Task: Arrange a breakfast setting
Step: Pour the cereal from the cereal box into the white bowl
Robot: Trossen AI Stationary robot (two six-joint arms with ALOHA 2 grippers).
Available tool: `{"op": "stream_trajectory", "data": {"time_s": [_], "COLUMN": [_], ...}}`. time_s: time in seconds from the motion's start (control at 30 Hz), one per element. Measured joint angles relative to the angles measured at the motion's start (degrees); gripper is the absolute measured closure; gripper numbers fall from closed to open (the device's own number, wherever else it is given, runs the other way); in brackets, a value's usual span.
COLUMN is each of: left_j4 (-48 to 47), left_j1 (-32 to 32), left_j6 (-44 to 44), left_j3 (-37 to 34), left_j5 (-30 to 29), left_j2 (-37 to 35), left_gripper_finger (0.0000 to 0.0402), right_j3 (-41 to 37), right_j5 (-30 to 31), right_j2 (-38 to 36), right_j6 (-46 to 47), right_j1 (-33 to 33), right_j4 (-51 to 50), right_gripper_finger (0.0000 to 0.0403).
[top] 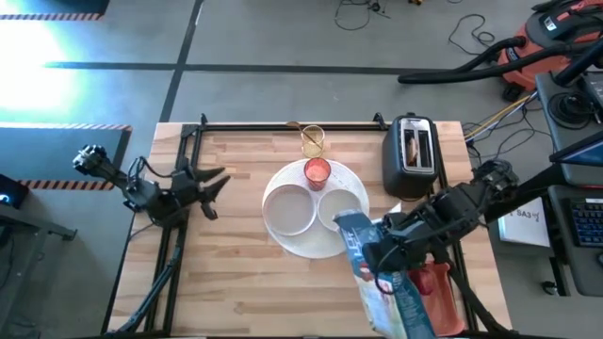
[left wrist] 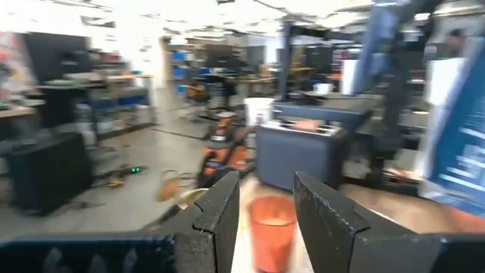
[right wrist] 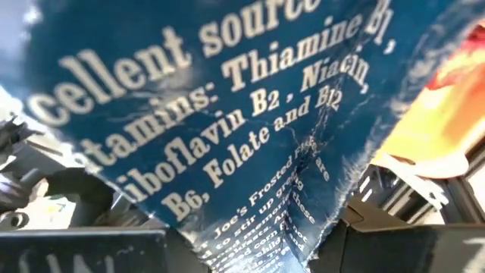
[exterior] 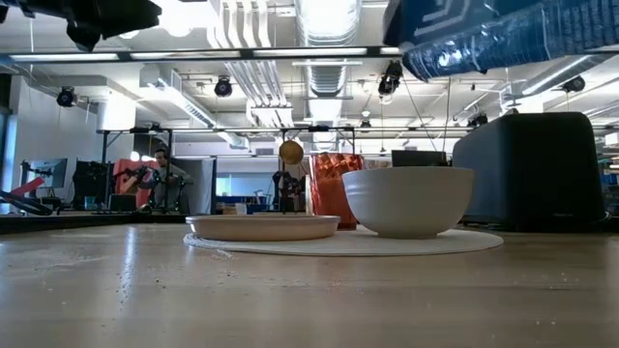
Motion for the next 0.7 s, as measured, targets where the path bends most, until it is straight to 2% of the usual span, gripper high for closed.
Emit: {"op": "stream_trajectory", "data": {"time_s": [0.17, 0.37, 0.7], "left_j4": [0.0, -1.4, -6.9], "left_j1": [0.0, 0.0, 0.0], "left_j6": [3.2, 5.5, 2.6], "left_j3": [0.0, 0.0, -0.1], "left_j5": [-5.5, -5.6, -5.6], "left_j2": [-2.6, -5.0, -6.3], "left_gripper_finger": [0.0292, 0.0292, 0.0292], "right_j3": [-0.3, -0.3, -0.3], "right_j5": [-5.0, -8.9, -17.3], "right_j2": [0.2, 0.3, 0.1], "right_j6": [-0.4, -3.6, -6.3], "right_j1": [-3.9, -10.1, -16.6], "right_j4": [-1.4, -1.1, -1.1], "right_gripper_finger": [0.0284, 0.0284, 0.0283]}}
